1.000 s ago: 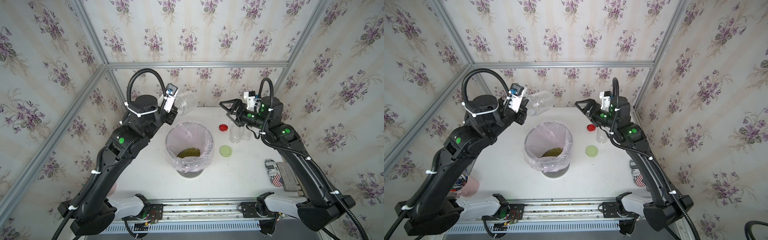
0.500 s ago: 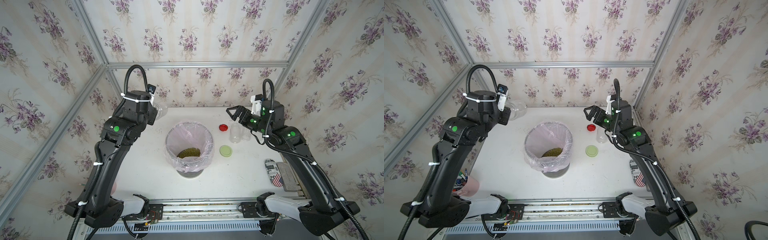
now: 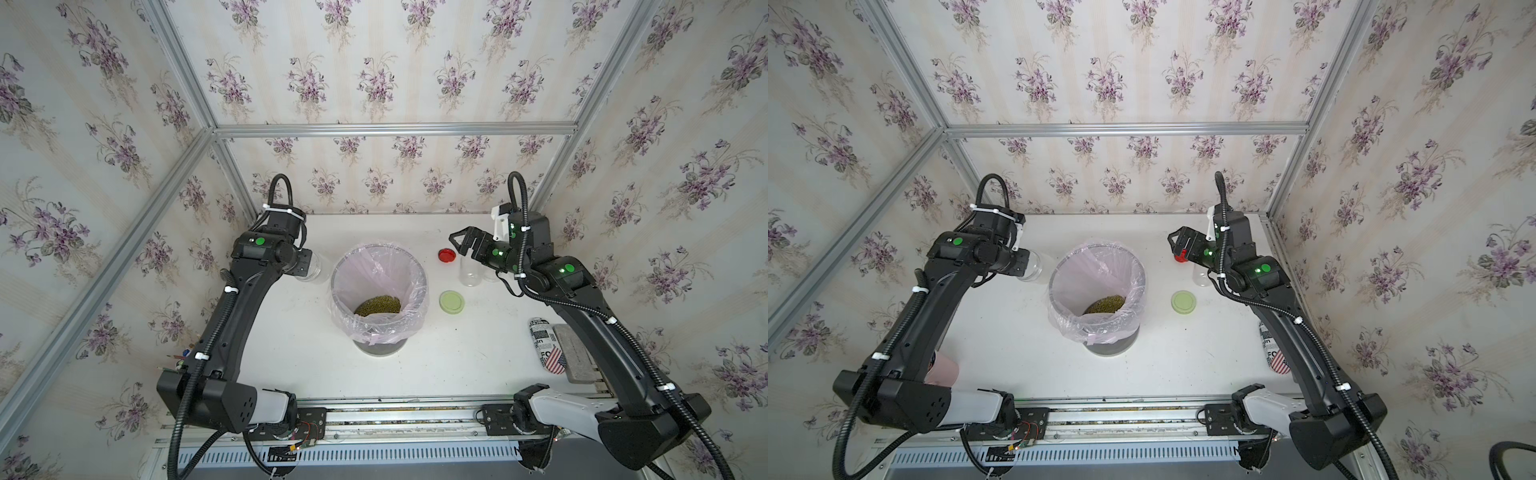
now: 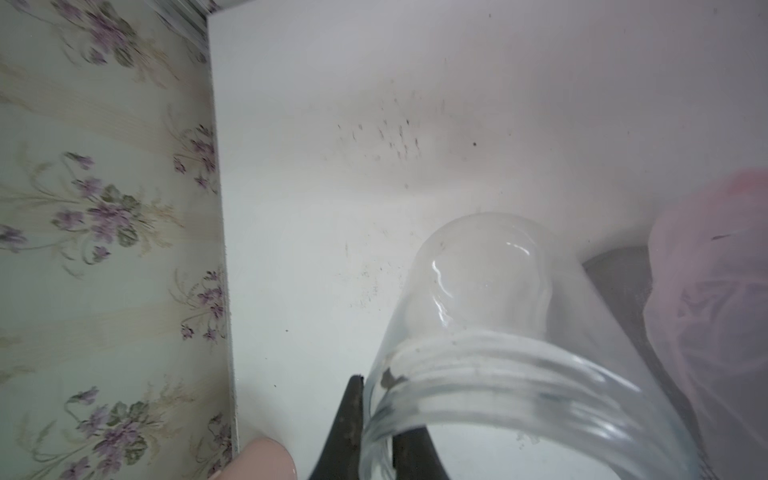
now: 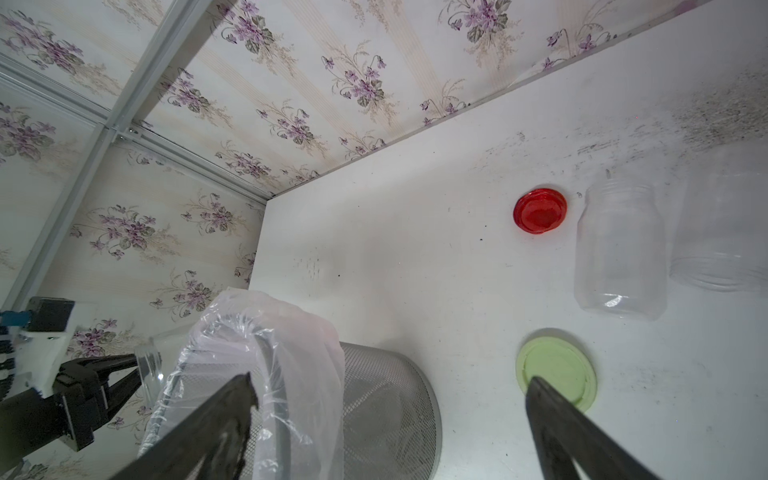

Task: Empty moldy mung beans from jars
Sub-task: Place the jar at the center of the board.

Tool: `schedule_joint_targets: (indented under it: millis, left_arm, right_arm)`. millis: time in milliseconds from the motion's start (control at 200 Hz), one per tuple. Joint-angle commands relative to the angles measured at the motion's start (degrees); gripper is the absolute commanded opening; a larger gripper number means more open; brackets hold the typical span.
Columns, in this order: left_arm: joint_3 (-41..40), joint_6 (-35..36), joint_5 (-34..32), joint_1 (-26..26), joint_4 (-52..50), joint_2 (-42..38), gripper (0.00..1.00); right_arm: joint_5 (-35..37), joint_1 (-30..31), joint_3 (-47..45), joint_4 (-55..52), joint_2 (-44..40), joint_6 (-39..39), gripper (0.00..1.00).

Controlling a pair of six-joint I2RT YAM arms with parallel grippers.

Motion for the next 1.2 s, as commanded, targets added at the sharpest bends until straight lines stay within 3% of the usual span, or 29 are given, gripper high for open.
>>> schedule_joint_targets:
  millis: [0, 425, 649, 1194]
  left_arm:
    - [-2.04, -2.26, 0.89, 1.1, 0.22, 0.53, 0.0]
    - [-4.29, -3.49, 3.68, 1.6, 0.88, 9.03, 0.0]
    - [-7.12, -4.77, -1.18, 1.66, 1.72, 13.01, 0.0]
    - [-10.3, -9.1, -0.56, 1.68, 7.43, 17.07, 0.0]
  right_arm:
    - [0.17, -0.03, -0.44, 1.59, -0.67, 0.0, 1.0]
    - [-0.43, -0.51, -3.3, 2.47, -1.82, 0.39, 1.0]
    - [-0.8, -0.56, -4.34, 3.39, -2.35, 0.82, 1.0]
    - [-1.47, -0.73, -6.85, 4.84, -4.02, 1.66, 1.0]
